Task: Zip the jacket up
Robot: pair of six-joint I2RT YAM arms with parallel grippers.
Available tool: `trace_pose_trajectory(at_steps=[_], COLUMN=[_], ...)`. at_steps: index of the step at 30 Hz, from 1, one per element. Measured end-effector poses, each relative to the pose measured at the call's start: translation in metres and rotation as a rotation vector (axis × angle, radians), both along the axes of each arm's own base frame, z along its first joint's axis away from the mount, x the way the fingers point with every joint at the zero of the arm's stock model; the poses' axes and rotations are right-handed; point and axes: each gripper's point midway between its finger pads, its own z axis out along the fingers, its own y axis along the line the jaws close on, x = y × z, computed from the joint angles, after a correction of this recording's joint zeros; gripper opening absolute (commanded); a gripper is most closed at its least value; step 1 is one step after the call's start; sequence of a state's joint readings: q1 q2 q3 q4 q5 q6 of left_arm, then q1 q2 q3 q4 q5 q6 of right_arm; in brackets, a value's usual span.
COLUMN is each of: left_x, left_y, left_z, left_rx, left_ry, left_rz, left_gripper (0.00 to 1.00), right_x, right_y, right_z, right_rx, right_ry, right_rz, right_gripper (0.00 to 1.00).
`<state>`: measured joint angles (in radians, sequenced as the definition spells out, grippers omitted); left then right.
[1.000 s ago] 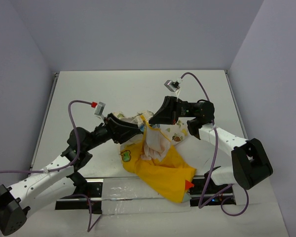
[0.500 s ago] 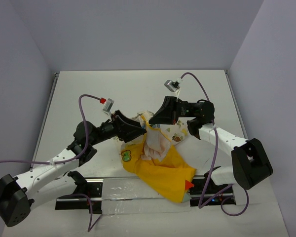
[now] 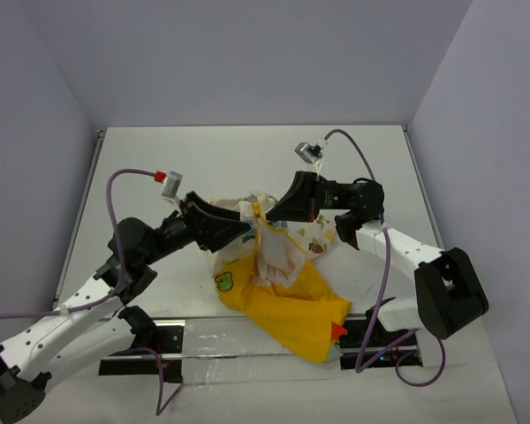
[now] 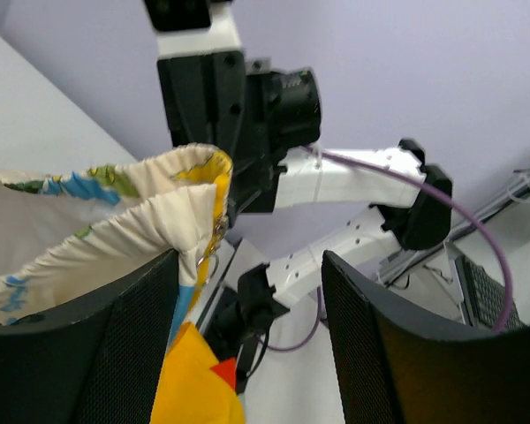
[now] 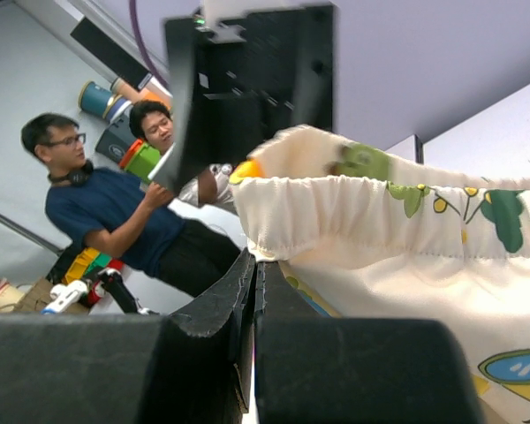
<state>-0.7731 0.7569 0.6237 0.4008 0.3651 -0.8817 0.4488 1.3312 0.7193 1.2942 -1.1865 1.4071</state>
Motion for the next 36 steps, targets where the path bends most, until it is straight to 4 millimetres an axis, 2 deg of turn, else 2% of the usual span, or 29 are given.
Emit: trace_pose_trajectory(at_steps=[5, 7, 10, 16, 23, 36], left_x=[-0.004, -0.008, -0.011, -0.013, -0.018, -0.012], left_y=[0.012, 0.011, 0.007, 0.001, -0.02, -0.023], left_z=[0.037, 0.042, 0.038, 0.016, -0.009, -0.022], left_rx=[-0.035, -0.043, -0.035, 0.004, 0.074, 0.118], left_ry=[-0.037, -0.039, -0.018, 0.026, 0.073, 0.081], left_rz=[0.04, 0.027, 0.009, -0.015, -0.122, -0.106], left_gripper=[0.68, 0.68, 0.68, 0.68, 0.72, 0.82], right_x=[0.001, 0.001, 0.001, 0.001, 0.001, 0.0], right_y=[0.0, 0.0, 0.0, 0.0, 0.0, 0.0], right_z=[0.001, 0.001, 0.001, 0.001, 0.001, 0.008], right_rx=[0.004, 0.004, 0.004, 0.005, 0.005, 0.007], right_ry=[0.004, 0.004, 0.004, 0.004, 0.004, -0.023], right_rz=[-0.006, -0.006, -0.006, -0.006, -0.006, 0.006], right_gripper=[0.0, 0.0, 0.0, 0.0, 0.0, 0.0])
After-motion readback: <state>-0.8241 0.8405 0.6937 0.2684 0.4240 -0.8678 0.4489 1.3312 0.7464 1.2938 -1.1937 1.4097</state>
